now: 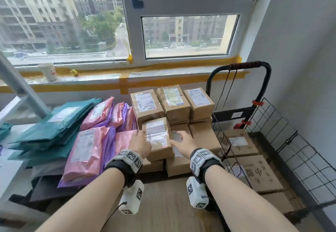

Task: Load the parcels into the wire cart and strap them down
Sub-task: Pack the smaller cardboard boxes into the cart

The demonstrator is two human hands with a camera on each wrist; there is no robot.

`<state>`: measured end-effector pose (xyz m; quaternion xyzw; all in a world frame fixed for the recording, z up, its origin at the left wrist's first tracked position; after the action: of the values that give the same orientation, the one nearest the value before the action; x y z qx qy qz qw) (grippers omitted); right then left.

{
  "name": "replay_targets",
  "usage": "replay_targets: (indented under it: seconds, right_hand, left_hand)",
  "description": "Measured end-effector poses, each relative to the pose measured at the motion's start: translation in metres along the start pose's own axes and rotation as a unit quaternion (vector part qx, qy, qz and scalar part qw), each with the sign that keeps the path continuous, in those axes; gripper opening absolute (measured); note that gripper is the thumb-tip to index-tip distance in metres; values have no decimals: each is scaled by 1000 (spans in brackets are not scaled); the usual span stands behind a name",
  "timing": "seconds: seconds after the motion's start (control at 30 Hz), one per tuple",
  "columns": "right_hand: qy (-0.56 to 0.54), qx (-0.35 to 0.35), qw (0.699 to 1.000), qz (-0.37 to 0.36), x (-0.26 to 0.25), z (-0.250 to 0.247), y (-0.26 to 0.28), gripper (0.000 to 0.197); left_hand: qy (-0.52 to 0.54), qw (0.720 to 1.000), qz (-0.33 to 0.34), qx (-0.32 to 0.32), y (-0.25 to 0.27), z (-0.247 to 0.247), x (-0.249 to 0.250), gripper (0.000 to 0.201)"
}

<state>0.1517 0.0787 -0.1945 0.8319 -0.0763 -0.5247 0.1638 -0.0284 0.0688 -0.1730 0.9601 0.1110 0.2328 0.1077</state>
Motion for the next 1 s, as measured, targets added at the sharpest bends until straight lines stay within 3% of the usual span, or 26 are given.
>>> replay_targets:
  seconds: [0.27, 0.33, 0.6, 0.73, 1.0]
  right_hand:
    - [-38, 24, 999, 23, 3, 45, -17, 79]
    - [-48, 34, 998, 25, 6, 48, -20, 80]
    - [-119, 81, 990, 11, 16, 37, 11, 58]
    - [-155, 122, 980, 12, 32, 14, 39, 56]
    - [-171, 198, 965, 24, 79, -69, 93, 56]
  left_hand:
    - [121, 987, -14, -102, -31, 31, -35, 29]
    - [156, 980, -17, -126, -36, 41, -40, 33]
    - [293, 946, -58, -125, -24, 42, -44, 27]
    - [353, 922, -34, -157, 4, 55, -23, 18]
    - [329, 921, 34, -207, 46, 96, 64, 24]
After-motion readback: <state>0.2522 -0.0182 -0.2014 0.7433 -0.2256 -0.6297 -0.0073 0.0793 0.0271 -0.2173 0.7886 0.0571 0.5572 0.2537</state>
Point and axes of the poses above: each hand's wrist, its own y-axis away from the middle knuckle, its own z-axis out of the palm, x = y × z, the point moved 5 cm from there along -y, towards the middle knuckle, and after that the axes turned 10 degrees about -y, right-handed, at the moved point
